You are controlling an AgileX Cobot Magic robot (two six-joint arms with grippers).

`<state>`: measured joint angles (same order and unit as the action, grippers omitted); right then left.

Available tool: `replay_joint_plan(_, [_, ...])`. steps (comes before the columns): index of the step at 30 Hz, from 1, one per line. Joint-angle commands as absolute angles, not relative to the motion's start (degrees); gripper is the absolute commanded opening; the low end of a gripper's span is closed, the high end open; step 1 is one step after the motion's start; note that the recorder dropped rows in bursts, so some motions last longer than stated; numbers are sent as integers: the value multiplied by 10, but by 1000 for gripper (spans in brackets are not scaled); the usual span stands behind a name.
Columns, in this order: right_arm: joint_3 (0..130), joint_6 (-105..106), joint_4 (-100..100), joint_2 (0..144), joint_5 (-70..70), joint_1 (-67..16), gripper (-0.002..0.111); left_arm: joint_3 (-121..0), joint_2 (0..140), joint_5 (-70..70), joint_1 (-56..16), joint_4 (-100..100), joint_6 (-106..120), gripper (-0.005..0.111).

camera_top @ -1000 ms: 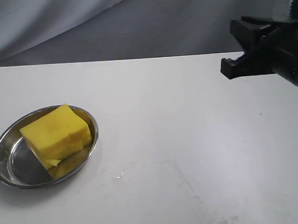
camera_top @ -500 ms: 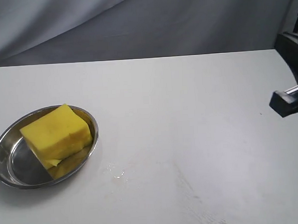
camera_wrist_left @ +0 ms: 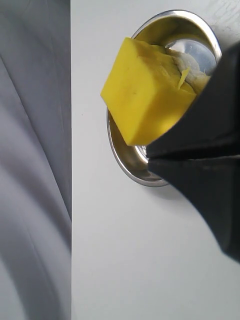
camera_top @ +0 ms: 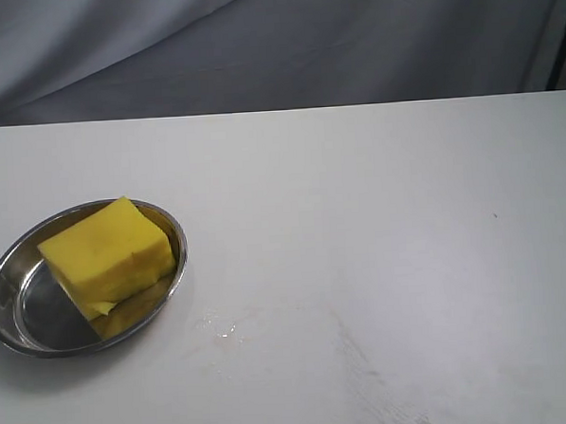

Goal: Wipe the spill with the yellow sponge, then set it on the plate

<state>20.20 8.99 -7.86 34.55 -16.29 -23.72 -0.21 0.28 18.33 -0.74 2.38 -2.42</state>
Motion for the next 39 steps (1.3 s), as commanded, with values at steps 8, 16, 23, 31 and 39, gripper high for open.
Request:
replay_joint_plan(8, [198, 92, -83, 343, -166, -233, 0, 0, 0, 177, -6, 23, -25, 0])
replay_joint_plan(16, [198, 92, -83, 343, -166, -234, 0, 0, 0, 177, -6, 23, -25, 0])
replay_joint_plan(23, [198, 92, -83, 343, -166, -234, 0, 0, 0, 177, -6, 23, -25, 0])
replay_joint_plan(31, [198, 160, -80, 288, -151, -227, 0, 0, 0, 177, -6, 23, -25, 0])
replay_joint_plan(39, [198, 196, -80, 220, -47, -128, 0, 0, 0, 177, -6, 23, -25, 0])
